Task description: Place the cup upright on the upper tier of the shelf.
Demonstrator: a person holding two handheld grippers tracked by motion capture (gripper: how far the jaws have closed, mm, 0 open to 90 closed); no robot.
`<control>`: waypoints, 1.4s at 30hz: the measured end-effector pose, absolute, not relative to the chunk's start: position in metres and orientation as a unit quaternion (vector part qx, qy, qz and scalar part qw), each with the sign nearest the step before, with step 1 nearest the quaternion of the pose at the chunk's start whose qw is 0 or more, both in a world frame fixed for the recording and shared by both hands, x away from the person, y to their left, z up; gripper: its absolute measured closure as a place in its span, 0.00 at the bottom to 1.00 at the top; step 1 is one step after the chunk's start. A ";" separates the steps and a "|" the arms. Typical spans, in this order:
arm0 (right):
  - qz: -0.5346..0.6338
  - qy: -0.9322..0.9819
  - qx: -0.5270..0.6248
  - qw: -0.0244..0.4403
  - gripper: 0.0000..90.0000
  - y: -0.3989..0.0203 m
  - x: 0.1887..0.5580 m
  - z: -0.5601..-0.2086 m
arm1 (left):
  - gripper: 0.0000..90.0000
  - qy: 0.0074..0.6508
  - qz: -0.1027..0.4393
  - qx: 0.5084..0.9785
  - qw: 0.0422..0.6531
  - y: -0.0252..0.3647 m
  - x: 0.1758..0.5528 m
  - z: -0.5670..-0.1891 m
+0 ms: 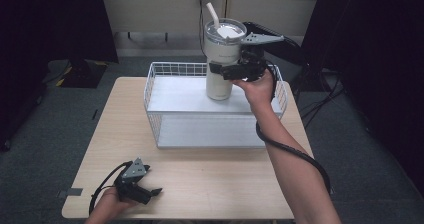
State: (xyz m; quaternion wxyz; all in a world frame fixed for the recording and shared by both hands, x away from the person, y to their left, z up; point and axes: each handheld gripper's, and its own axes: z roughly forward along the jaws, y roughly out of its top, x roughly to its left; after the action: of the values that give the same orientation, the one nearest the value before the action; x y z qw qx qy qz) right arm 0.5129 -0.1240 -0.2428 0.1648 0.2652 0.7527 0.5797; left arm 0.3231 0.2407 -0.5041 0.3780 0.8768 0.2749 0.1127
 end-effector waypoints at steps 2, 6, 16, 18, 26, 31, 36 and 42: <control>0.579 0.753 0.264 0.165 0.10 -0.124 0.514 -0.245 | 0.07 0.275 0.113 0.877 0.378 0.241 0.323 -0.504; 0.574 0.758 0.262 0.166 0.10 -0.123 0.514 -0.250 | 0.07 0.275 0.112 0.877 0.378 0.241 0.323 -0.504; 0.578 0.760 0.246 0.164 0.10 -0.124 0.514 -0.253 | 0.06 0.274 0.112 0.877 0.378 0.241 0.323 -0.504; 0.576 0.762 0.244 0.168 0.09 -0.123 0.514 -0.254 | 0.06 0.274 0.113 0.877 0.378 0.241 0.323 -0.504; 0.578 0.761 0.245 0.164 0.09 -0.125 0.514 -0.259 | 0.06 0.273 0.113 0.878 0.377 0.241 0.323 -0.504; 0.577 0.761 0.252 0.154 0.08 -0.124 0.516 -0.263 | 0.06 0.273 0.113 0.878 0.377 0.241 0.323 -0.504; 0.584 0.755 0.262 0.142 0.07 -0.126 0.516 -0.267 | 0.06 0.273 0.113 0.878 0.377 0.241 0.323 -0.504; 0.590 0.751 0.267 0.125 0.07 -0.129 0.517 -0.274 | 0.06 0.273 0.113 0.878 0.377 0.241 0.323 -0.504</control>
State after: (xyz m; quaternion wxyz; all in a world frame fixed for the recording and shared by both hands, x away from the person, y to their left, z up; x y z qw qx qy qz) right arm 0.5169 -0.1286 -0.2737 0.1250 0.2674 0.7511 0.5905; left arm 0.3232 0.2406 -0.5041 0.3774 0.8775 0.2733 0.1133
